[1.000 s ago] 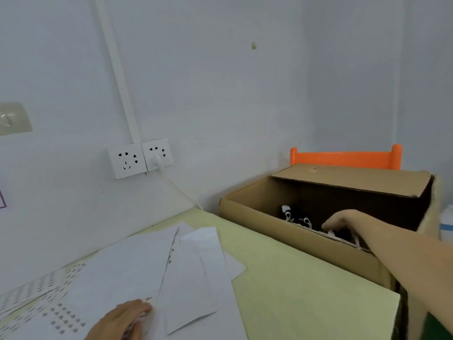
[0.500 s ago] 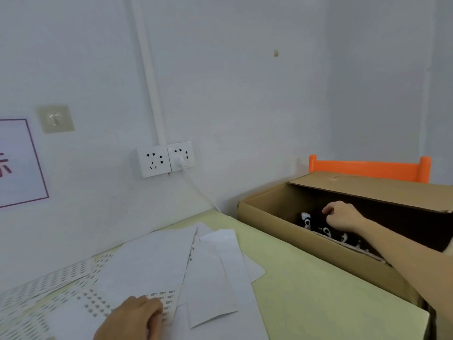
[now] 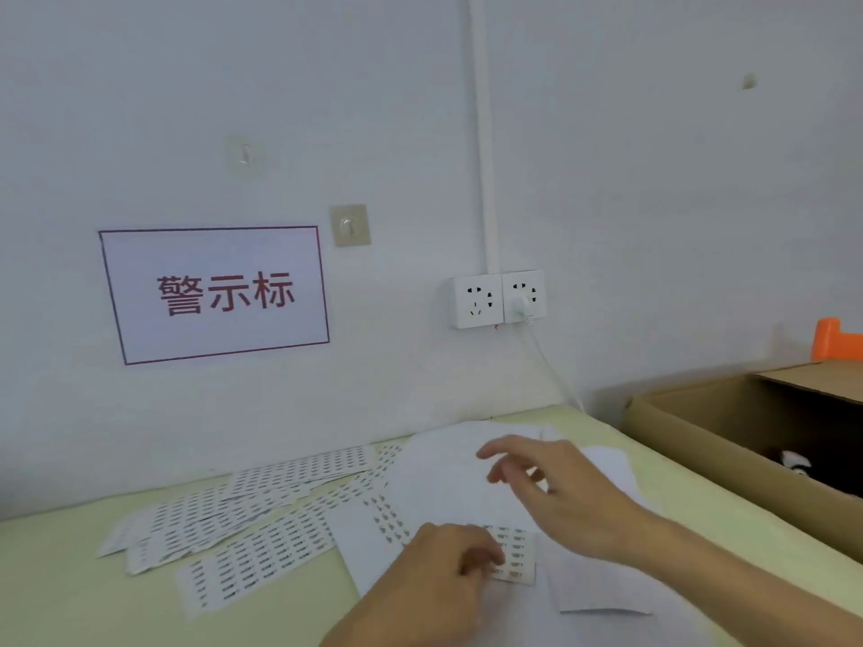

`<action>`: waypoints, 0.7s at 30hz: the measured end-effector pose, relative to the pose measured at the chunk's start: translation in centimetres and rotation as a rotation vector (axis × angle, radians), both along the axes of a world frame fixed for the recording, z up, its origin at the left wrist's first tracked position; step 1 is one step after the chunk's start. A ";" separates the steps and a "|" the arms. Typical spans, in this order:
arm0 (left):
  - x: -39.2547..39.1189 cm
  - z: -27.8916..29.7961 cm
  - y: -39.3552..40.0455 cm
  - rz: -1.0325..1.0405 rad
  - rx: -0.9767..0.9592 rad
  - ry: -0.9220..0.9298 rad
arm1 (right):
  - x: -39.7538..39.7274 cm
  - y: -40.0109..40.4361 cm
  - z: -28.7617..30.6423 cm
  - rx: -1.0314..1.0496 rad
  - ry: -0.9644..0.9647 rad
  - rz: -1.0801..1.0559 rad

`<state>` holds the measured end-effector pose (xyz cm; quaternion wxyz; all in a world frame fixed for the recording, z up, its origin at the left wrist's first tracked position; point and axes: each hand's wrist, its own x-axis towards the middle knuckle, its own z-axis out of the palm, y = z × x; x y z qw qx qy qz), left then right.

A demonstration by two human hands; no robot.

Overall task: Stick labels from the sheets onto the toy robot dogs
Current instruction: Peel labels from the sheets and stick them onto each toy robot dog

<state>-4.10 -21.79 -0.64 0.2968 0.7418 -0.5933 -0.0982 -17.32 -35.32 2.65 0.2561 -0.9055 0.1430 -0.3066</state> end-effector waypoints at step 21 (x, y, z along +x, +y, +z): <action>10.5 10.7 13.1 0.365 0.329 -0.336 | 6.7 5.3 -7.2 -0.705 -0.092 0.237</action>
